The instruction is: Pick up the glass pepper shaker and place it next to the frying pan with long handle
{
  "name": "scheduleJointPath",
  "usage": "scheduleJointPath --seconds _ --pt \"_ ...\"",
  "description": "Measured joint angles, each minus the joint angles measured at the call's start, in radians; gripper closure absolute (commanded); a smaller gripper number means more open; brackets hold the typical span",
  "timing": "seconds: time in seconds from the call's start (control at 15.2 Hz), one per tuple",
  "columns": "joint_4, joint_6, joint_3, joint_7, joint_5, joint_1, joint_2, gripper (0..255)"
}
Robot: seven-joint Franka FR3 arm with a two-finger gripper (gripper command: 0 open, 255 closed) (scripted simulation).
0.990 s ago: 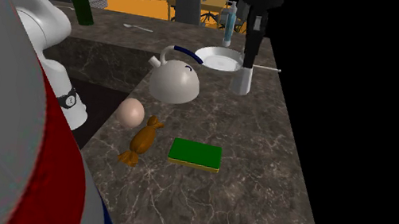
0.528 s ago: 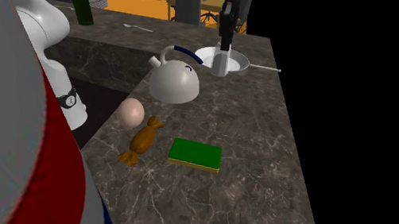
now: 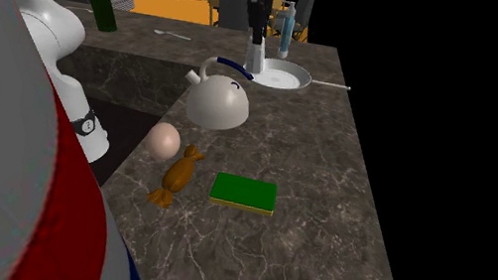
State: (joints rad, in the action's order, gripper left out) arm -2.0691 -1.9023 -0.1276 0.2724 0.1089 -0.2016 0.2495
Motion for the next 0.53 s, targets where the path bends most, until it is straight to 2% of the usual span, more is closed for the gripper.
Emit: scheduleJointPath --seconds 0.53 --pt "-0.108 -0.020 -0.114 0.167 0.039 -0.074 0.105 255"
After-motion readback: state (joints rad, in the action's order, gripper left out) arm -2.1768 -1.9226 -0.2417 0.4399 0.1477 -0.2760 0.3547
